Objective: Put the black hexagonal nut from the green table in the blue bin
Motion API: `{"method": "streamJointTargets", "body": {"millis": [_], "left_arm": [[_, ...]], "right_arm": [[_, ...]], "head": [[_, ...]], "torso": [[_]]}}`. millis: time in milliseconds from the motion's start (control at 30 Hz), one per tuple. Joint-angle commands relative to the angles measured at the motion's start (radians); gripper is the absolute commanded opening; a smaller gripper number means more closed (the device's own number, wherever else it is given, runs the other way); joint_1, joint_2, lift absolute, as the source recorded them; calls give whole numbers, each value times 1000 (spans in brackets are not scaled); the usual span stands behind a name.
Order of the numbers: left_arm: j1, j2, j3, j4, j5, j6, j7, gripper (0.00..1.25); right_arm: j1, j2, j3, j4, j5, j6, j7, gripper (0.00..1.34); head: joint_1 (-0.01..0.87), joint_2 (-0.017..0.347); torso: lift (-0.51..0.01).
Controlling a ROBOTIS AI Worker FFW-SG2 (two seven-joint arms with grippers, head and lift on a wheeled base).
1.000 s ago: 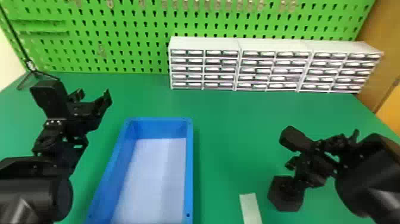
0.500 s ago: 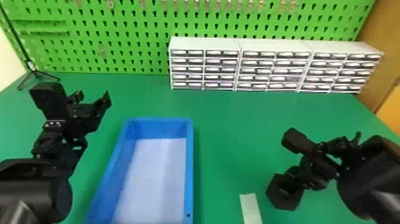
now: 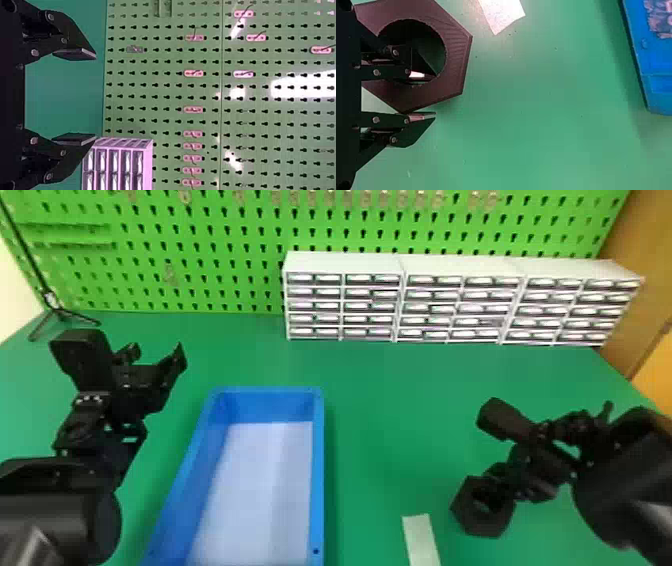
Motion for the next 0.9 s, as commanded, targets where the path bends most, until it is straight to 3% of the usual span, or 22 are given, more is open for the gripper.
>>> {"method": "streamJointTargets", "body": {"millis": [0,333,500,700,867], "left_arm": [[0,0,-1,0,0,0,0,727],[-1,0,-1,0,0,0,1,724],[-3,0,-2,0,-2,0,1,724],[-6,0,-2,0,-3,0,1,724],[-11,0,-4,0,-5,0,1,719]], "right_arm": [[-30,-22,-5,-22,-5,21,15,350],[-116,-60,15,-43,-86,64,35,350],[-162,-61,27,-66,-124,84,35,350],[-236,-40,75,-118,-152,124,35,350],[-302,8,124,-146,-178,133,24,350]], "head": [[686,28],[686,28],[686,28],[686,28],[686,28]], "torso": [[-96],[-96],[-96],[-96],[-96]]}}
